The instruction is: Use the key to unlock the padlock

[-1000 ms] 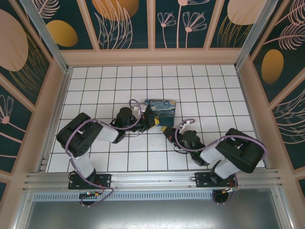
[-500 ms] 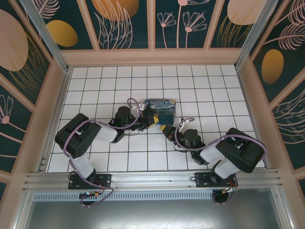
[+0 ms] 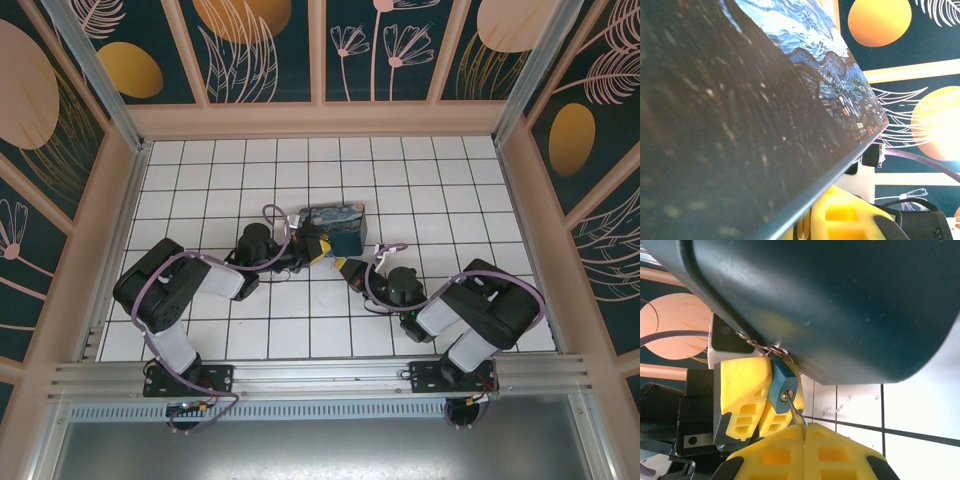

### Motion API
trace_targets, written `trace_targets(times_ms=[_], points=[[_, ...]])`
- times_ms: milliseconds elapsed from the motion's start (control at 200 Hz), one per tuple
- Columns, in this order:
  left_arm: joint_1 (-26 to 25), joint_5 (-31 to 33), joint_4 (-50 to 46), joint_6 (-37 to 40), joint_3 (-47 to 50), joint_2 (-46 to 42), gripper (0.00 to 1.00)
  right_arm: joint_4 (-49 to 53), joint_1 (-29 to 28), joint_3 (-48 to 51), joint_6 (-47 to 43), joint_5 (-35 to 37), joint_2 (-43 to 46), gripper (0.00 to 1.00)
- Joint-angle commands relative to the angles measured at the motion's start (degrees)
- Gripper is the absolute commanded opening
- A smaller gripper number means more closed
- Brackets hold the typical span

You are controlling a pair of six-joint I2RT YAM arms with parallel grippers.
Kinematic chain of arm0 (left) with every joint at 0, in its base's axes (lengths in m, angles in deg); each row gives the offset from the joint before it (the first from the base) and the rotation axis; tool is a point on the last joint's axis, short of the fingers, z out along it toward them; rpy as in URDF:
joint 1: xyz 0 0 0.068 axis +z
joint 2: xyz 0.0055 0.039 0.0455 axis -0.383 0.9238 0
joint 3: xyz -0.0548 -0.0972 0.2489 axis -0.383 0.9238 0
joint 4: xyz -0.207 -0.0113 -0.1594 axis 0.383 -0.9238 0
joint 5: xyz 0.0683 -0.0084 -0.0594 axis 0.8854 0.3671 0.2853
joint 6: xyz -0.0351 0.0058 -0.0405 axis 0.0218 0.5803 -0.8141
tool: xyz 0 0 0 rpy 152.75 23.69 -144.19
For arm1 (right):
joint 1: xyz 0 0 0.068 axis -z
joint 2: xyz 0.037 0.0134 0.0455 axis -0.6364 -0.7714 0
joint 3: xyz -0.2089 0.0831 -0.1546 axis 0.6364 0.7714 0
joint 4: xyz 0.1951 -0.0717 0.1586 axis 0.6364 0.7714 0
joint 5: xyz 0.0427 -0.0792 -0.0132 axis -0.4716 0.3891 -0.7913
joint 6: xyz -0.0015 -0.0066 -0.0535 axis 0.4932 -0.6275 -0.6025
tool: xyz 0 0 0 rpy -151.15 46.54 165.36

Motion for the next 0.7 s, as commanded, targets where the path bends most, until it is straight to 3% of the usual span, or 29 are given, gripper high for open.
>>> trace_targets(times_ms=[0,696], points=[[-2.0,-8.5,2.7,1.2,0.5,-2.0,0.00,-3.7,1.2,-3.4,-1.1,0.6,2.6,0.00],[-2.0,-7.6,7.5,-5.8,0.9,-1.6,0.00,-2.5,4.3,-11.0,1.7,-5.0,-2.0,0.00]])
